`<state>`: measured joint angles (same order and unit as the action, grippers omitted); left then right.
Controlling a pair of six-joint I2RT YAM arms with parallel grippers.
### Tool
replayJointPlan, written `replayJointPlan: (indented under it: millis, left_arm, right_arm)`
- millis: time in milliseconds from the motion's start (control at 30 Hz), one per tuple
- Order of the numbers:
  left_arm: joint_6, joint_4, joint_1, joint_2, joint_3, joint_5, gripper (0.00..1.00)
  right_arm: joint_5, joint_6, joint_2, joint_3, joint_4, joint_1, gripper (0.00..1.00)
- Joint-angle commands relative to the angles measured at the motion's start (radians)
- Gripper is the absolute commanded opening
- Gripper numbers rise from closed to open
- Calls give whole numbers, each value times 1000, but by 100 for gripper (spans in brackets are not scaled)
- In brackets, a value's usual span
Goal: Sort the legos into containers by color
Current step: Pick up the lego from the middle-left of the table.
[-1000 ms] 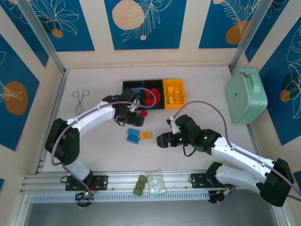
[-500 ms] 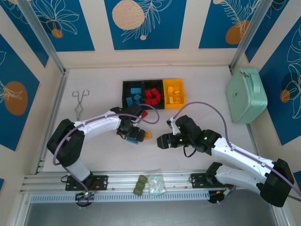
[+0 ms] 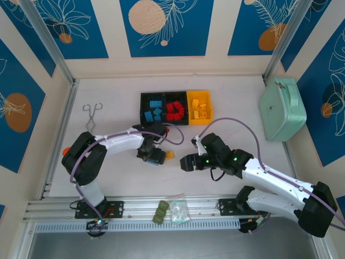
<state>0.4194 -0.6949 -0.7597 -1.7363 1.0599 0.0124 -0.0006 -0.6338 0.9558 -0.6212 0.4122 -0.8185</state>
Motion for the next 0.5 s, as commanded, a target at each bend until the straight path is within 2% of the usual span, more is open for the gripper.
replayJointPlan:
  millis: [0, 133, 467]
  left_arm:
    - [7, -17, -12, -1, -14, -25, 70]
    - [4, -43, -12, 33, -19, -31, 64]
    - [-3, -112, 1, 170, -2, -66, 61]
  right_arm:
    - [-10, -13, -25, 18, -4, 2, 75]
    - [-11, -14, -24, 19, -11, 3, 75]
    - [-9, -12, -22, 22, -46, 7, 75]
